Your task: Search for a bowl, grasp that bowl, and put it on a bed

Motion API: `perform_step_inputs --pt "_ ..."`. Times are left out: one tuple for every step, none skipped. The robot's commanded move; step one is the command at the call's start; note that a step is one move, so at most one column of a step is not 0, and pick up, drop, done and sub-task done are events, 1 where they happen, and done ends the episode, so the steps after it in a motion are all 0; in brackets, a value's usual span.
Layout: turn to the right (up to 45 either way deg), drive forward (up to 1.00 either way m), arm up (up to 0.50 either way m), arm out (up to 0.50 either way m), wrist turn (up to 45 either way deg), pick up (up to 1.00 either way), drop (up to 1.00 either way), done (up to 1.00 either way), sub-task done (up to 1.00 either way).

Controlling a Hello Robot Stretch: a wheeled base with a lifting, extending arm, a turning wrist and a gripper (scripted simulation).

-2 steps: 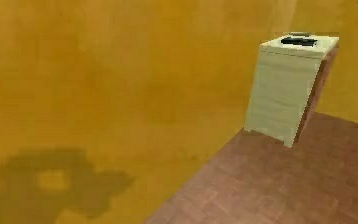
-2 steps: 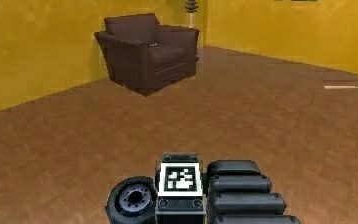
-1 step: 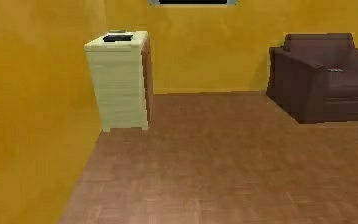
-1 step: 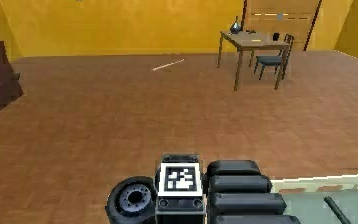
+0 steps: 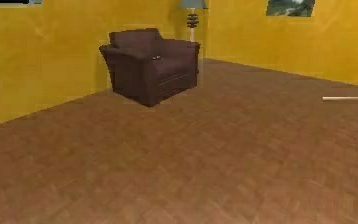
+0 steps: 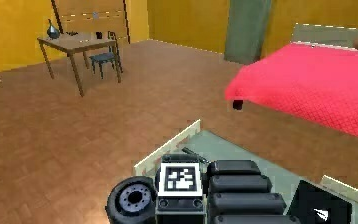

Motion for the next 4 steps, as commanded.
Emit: perform_step_inputs --pt "36.0 0.0 0.0 0.0 0.0 0.0 0.0 0.0 0.0" --pt "0.0 0.0 0.0 0.48 0.0 0.0 0.0 0.0 0.0" --pt "0.0 0.0 0.0 0.0 45.0 0.0 0.0 0.0 0.0" --pt "0.0 0.0 0.0 0.0 45.0 0.0 0.0 0.0 0.0"
